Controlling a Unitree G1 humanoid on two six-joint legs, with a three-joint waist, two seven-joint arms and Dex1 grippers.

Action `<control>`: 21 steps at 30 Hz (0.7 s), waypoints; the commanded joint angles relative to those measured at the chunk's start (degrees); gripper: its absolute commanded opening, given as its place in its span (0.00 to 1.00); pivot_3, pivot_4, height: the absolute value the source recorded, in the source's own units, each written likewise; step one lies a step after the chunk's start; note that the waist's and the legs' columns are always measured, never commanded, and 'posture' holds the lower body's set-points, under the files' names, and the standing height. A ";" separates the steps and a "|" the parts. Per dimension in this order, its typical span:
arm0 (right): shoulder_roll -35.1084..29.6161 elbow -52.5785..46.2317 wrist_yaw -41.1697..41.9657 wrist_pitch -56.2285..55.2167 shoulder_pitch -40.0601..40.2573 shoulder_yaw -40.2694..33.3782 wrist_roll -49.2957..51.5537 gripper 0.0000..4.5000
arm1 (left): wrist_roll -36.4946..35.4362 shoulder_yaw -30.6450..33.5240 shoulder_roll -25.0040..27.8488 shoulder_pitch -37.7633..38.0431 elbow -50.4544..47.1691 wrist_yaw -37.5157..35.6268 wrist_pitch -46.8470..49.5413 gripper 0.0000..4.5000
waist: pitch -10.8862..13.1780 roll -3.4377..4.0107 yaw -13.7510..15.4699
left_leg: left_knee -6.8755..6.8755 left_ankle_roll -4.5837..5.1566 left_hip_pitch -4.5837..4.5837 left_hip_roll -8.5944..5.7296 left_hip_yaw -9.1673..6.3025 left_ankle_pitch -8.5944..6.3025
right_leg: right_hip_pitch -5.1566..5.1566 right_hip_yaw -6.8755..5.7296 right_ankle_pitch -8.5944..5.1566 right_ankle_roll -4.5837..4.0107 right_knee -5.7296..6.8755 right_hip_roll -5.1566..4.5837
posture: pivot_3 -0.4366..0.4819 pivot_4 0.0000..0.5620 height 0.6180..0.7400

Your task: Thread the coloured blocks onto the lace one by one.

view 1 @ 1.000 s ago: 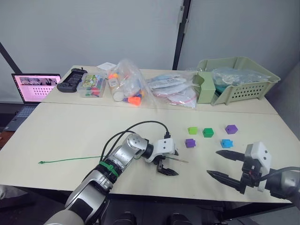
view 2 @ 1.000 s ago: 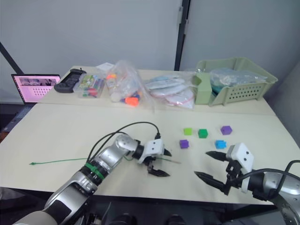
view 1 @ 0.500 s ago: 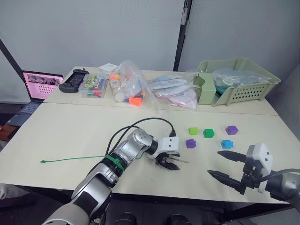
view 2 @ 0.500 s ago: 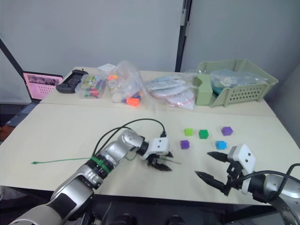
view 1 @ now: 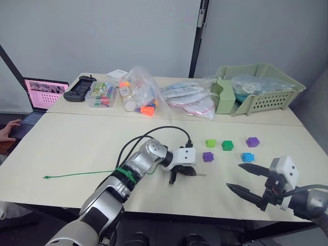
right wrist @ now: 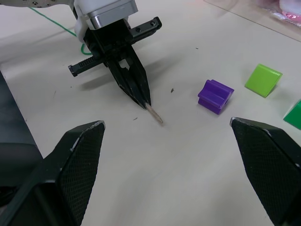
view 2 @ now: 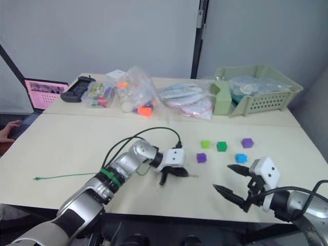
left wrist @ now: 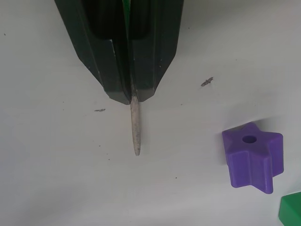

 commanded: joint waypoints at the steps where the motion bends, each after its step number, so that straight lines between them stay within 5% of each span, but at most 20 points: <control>1: 1.18 -2.47 -2.73 -0.30 0.22 -2.23 0.46 1.00 | 1.26 0.71 3.59 1.02 -1.26 -1.91 2.40 0.00 | 0.00 0.00 -0.43 | -0.01 0.00 0.00 0.03 0.00 0.00 | -0.01 0.00 0.00 0.00 0.00 0.01 | 0.48 0.27 1.00; 10: 9.27 -3.92 -19.23 2.79 -1.97 -2.46 -1.50 1.00 | -3.60 5.84 16.39 6.94 -24.10 -7.99 13.57 0.00 | 0.01 0.09 -1.30 | -0.13 0.00 -0.10 0.33 -0.01 -0.01 | -0.29 0.03 0.13 -0.32 0.07 0.12 | 0.48 0.27 1.00; 21: 12.56 13.22 -40.06 11.65 -23.18 -0.35 -12.05 1.00 | -6.26 8.77 22.63 12.31 -40.39 -6.18 22.50 0.00 | 0.04 0.14 -0.65 | -0.07 0.00 -0.24 0.16 0.08 0.00 | -0.43 0.05 0.27 -0.55 0.04 0.00 | 0.48 0.27 1.00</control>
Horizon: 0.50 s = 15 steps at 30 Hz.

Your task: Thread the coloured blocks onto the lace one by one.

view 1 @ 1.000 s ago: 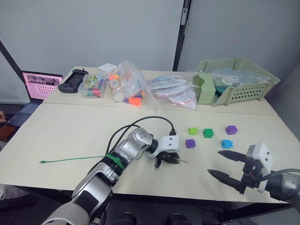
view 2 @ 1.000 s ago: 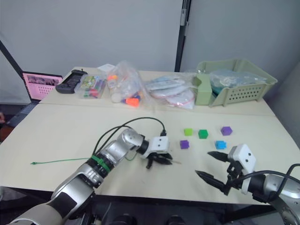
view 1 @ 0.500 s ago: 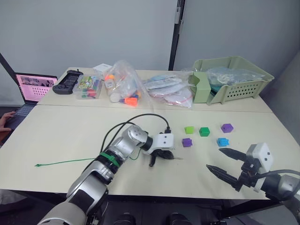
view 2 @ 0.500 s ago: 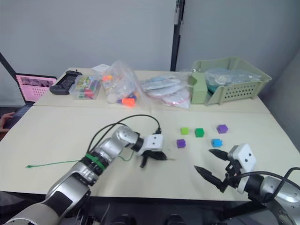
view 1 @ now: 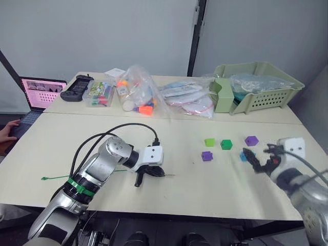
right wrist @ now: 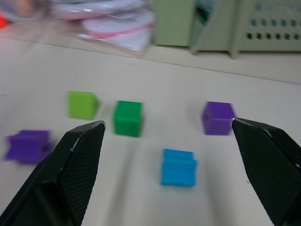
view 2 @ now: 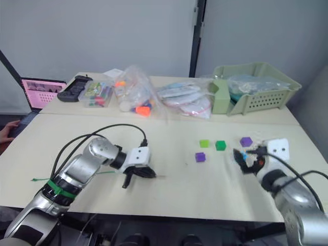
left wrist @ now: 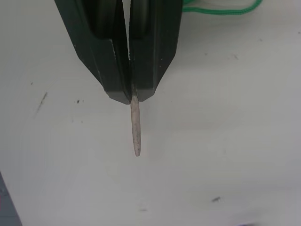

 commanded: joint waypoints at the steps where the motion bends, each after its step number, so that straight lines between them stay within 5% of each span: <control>1: -0.92 4.74 -2.57 1.48 -5.15 -0.81 -1.78 1.00 | -1.67 1.22 0.06 0.11 -3.81 1.29 1.86 0.00 | -0.01 0.02 0.02 | -0.01 0.00 -0.01 -0.06 -0.01 0.00 | -0.02 -0.01 0.00 0.00 0.01 0.01 | 0.48 0.27 1.00; 15: -5.02 33.65 4.56 -3.49 -23.36 7.31 -9.30 1.00 | -2.63 0.41 0.67 2.57 -6.19 3.51 2.35 0.00 | -0.01 0.04 -0.38 | -0.04 0.02 -0.37 -0.09 0.02 0.00 | -0.43 0.04 0.02 -0.03 0.08 0.04 | 0.48 0.27 1.00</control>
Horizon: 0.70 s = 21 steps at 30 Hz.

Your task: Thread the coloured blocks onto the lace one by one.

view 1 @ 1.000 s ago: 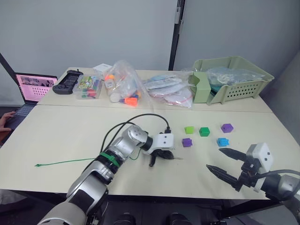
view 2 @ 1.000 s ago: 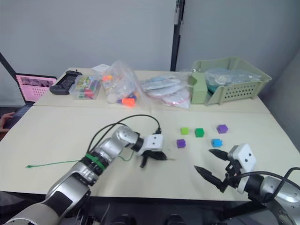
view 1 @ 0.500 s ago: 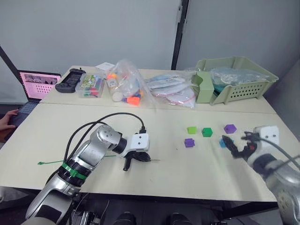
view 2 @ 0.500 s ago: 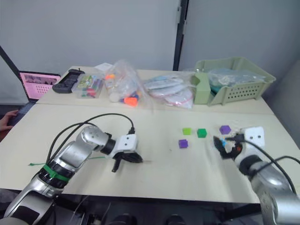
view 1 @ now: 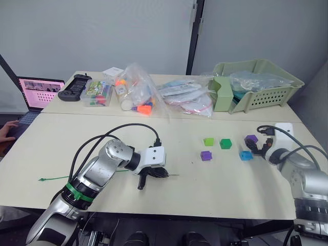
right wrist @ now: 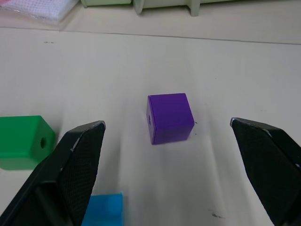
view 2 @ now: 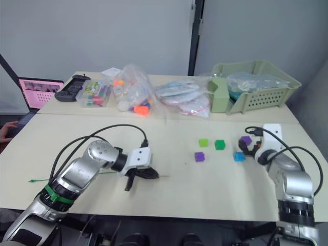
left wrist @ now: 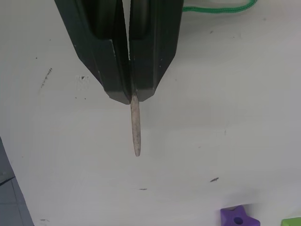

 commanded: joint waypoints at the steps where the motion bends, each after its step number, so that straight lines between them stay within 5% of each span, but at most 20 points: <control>1: -1.35 4.48 1.37 -3.30 -3.66 0.59 -2.09 1.00 | -0.80 0.33 0.39 0.20 -1.82 0.48 -0.48 0.00 | 0.00 0.00 -0.02 | 0.00 0.00 0.00 0.00 0.00 0.00 | 0.00 0.00 0.00 0.00 0.00 0.00 | 0.48 0.27 1.00; 6: -0.50 14.84 1.10 -6.90 -8.30 1.41 -4.59 1.00 | -0.77 0.46 0.73 0.80 -2.52 0.82 -0.26 0.00 | 0.00 0.00 0.03 | 0.00 0.00 -0.01 0.00 -0.01 0.00 | -0.01 -0.01 0.00 0.00 0.00 -0.01 | 0.48 0.27 1.00; 16: 0.48 19.28 2.99 -10.16 -10.84 -0.07 -3.38 0.27 | -1.09 0.72 1.29 0.50 -2.99 1.03 0.13 0.00 | 0.00 0.00 -0.25 | 0.00 0.00 0.00 -0.02 -0.02 0.00 | 0.00 0.00 0.01 0.00 0.01 -0.03 | 0.48 0.27 1.00; 21: 0.73 15.20 3.39 -9.91 -9.64 -1.20 -2.07 0.25 | -1.11 0.71 1.38 0.26 -2.73 0.93 -0.08 0.00 | 0.00 0.01 -0.34 | 0.00 0.00 0.00 -0.02 -0.03 0.00 | -0.01 0.00 0.01 0.00 0.01 -0.03 | 0.48 0.27 1.00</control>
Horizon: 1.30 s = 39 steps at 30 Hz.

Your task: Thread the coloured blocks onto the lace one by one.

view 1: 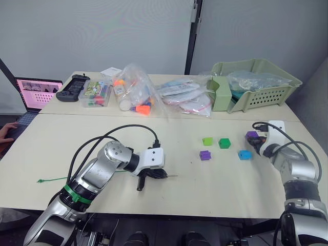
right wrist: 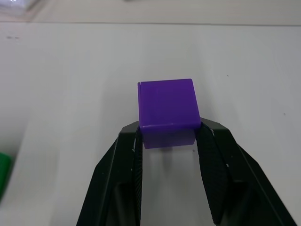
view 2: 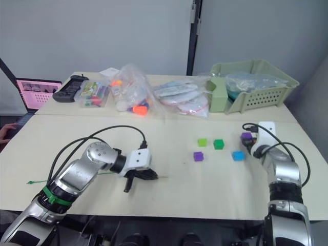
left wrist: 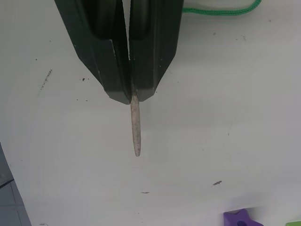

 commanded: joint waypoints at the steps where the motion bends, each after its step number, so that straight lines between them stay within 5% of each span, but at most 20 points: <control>1: -0.06 -6.56 0.34 -0.37 0.82 -2.63 1.84 0.25 | -0.89 0.77 0.51 -0.82 -1.62 0.20 -0.22 0.00 | 0.00 0.00 0.05 | 0.00 0.00 0.00 0.00 0.00 0.00 | 0.00 0.00 0.00 0.00 0.00 0.00 | 0.48 0.27 1.00; 4: 0.91 -18.14 -0.63 4.75 4.32 -4.56 4.41 0.25 | -0.82 0.86 0.91 -0.63 -1.54 0.28 -0.31 0.00 | 0.00 0.00 0.17 | 0.00 0.00 -0.03 -0.01 -0.02 0.00 | -0.01 0.00 0.00 0.01 0.01 -0.01 | 0.48 0.27 1.00; 11: 9.24 -66.76 -8.42 29.39 20.66 -3.05 20.59 0.25 | -1.63 2.22 3.11 0.45 -1.87 0.66 1.12 0.00 | -0.01 0.06 0.28 | 0.00 0.02 -0.08 0.18 -0.23 -0.01 | -0.08 -0.04 0.00 0.01 0.09 0.04 | 0.48 0.27 1.00; 16: 16.86 -81.98 -16.05 39.49 27.47 2.10 25.59 0.25 | -2.45 2.44 4.29 0.17 -1.59 0.46 1.31 0.00 | -0.01 0.06 0.34 | 0.03 0.02 -0.07 0.24 -0.18 -0.01 | -0.06 -0.03 0.00 0.01 0.06 0.05 | 0.48 0.27 1.00; 24: 16.18 -80.45 -21.60 36.39 37.73 20.83 14.92 0.25 | -3.06 2.23 4.86 -1.18 -1.00 -0.49 1.02 0.00 | -0.01 0.04 0.32 | 0.08 0.01 -0.08 0.19 -0.05 -0.01 | -0.06 -0.06 -0.01 0.01 0.01 0.03 | 0.48 0.27 1.00; 34: 18.78 -73.49 -20.56 26.52 42.32 26.00 7.69 0.25 | -3.18 2.35 5.35 -1.40 -1.83 -1.01 1.74 0.00 | -0.06 -0.05 -0.33 | 0.08 0.00 0.05 0.48 -0.02 0.00 | 0.00 -0.05 -0.02 0.03 -0.02 0.32 | 0.48 0.27 1.00; 35: 18.72 -73.81 -20.14 26.15 42.68 25.75 7.60 0.48 | -3.19 2.37 5.43 -1.34 -1.94 -1.01 1.82 0.00 | -0.06 -0.05 -0.34 | 0.08 0.00 0.06 0.50 -0.02 0.00 | 0.00 -0.05 -0.02 0.03 -0.02 0.33 | 0.48 0.27 1.00; 39: 11.38 -79.66 -11.67 26.64 42.20 19.99 11.49 0.75 | -3.38 2.70 6.05 -1.00 -2.59 -0.98 2.32 0.00 | -0.03 -0.04 0.01 | 0.08 0.00 -0.02 0.48 -0.02 -0.01 | -0.03 -0.05 0.00 -0.02 -0.03 0.29 | 0.48 0.27 1.00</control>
